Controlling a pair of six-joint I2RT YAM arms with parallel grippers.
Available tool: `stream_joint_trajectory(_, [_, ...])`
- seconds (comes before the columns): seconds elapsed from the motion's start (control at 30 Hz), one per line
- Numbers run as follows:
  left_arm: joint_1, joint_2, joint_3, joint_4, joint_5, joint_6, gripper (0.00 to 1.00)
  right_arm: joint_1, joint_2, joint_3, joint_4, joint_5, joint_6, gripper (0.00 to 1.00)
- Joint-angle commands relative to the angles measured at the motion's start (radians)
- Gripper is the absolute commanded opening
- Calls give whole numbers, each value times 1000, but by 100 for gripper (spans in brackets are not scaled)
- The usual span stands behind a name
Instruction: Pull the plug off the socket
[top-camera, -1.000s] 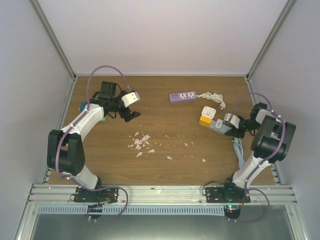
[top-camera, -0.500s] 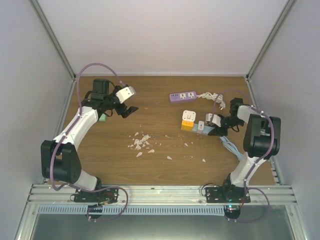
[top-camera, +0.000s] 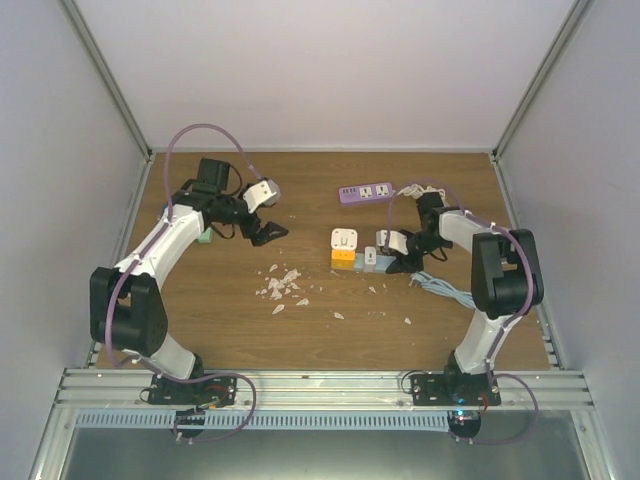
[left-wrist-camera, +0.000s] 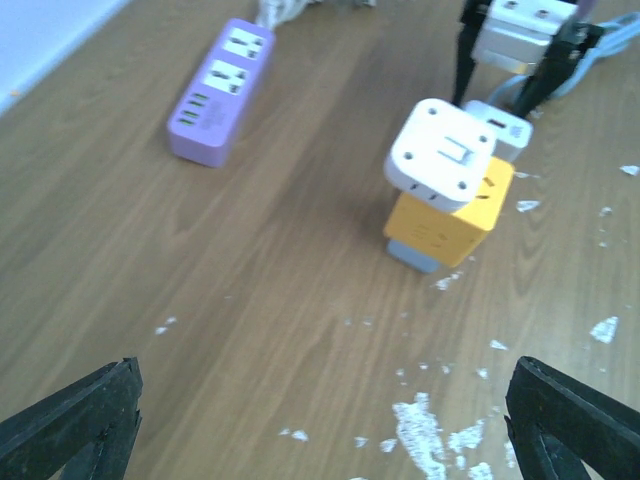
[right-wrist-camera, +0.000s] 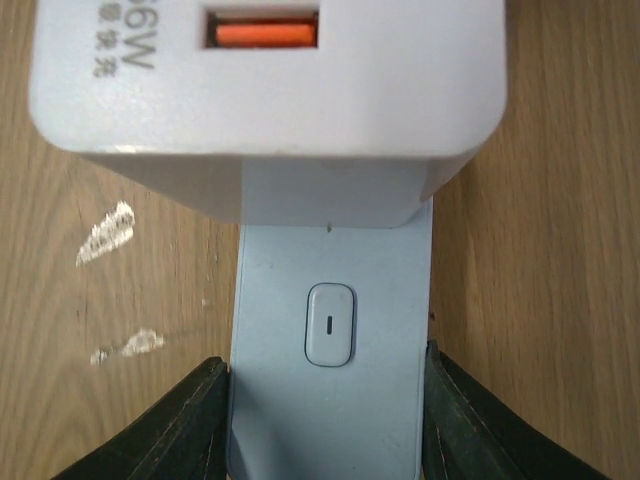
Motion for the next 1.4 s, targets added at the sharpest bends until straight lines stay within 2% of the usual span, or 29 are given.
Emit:
stream_joint_trajectory(0.0, [-46, -13, -48, -39, 77, 12, 99, 174, 81, -32, -40, -165, 54, 35])
stream_joint_trajectory(0.3, [-78, 16, -102, -86, 180, 25, 99, 283, 108, 7, -4, -187, 124, 37])
stream_joint_trajectory(0.5, [-83, 52, -119, -97, 221, -1, 99, 312, 104, 7, 46, -201, 181, 43])
stream_joint_trajectory(0.57, [-85, 57, -129, -87, 221, -2, 99, 311, 100, 12, 58, -209, 192, 47])
stream_joint_trajectory(0.7, [-86, 71, -130, -67, 212, -13, 99, 312, 97, 54, 50, -224, 212, 68])
stream_joint_trajectory(0.8, [-86, 92, -113, -69, 185, -21, 98, 311, 81, 66, 50, -224, 222, 77])
stream_joint_trajectory(1.17, [-85, 173, -62, -117, 155, 24, 95, 289, -25, 57, 80, -285, 305, 95])
stream_joint_trajectory(1.37, [-86, 272, 9, -166, 222, 23, 93, 283, -110, 23, 168, -298, 387, 99])
